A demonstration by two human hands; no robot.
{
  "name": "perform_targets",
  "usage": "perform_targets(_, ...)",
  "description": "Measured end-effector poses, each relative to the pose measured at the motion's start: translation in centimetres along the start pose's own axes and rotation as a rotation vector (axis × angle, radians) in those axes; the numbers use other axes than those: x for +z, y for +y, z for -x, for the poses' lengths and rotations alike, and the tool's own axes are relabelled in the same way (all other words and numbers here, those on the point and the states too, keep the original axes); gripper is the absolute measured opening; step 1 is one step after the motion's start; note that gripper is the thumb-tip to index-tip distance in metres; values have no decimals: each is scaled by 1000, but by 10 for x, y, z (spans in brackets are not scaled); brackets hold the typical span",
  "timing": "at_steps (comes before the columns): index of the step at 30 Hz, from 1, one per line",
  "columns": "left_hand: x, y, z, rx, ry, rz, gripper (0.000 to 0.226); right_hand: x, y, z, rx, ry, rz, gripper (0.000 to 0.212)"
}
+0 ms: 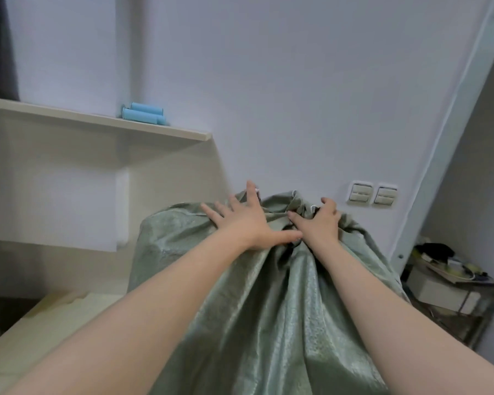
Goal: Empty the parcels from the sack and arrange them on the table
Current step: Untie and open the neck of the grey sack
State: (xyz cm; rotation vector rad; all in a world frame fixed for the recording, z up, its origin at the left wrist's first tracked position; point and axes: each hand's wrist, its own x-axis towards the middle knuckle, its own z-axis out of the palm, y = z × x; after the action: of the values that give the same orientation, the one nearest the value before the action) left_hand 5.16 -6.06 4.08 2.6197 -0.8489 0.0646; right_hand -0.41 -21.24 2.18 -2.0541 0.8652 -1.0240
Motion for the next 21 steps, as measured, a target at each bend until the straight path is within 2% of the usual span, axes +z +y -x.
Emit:
perform_targets(2, 13, 1, 5, -50, -48, -47, 145, -6, 2, 5, -63, -64, -25, 85)
perform_targets(5, 29, -5, 3, -129, -59, -47, 140, -22, 7, 9, -207, -136, 77, 80)
perform_targets(8, 29, -5, 2, -106, -3, -78, 134, -49, 14, 7, -258, -74, 279, 85)
perform_targets(10, 22, -4, 5, -101, 30, -108, 138, -68, 29, 4, -166, -68, 471, 106)
perform_targets(12, 14, -7, 6, -157, 20, -181, 149, -88, 50, -1, -7, -177, 604, 133)
perform_targets(14, 10, -16, 5, -297, -62, -232, 152, -98, 72, -1, 185, -340, 547, 143)
perform_targets(15, 9, -20, 4, -369, -119, -224, 144, -99, 81, 3, 253, -408, 479, 135)
perform_targets(17, 13, -24, 2, -440, -167, -192, 105, -87, 99, 8, 277, -450, 300, 91)
perform_targets(19, 18, -15, 3, -434, -118, -175, 69, -69, 107, 11, 274, -313, 65, 55)
perform_targets(21, 21, -3, 3, -436, -70, -104, 59, -57, 104, 8, 242, -145, 39, 36)
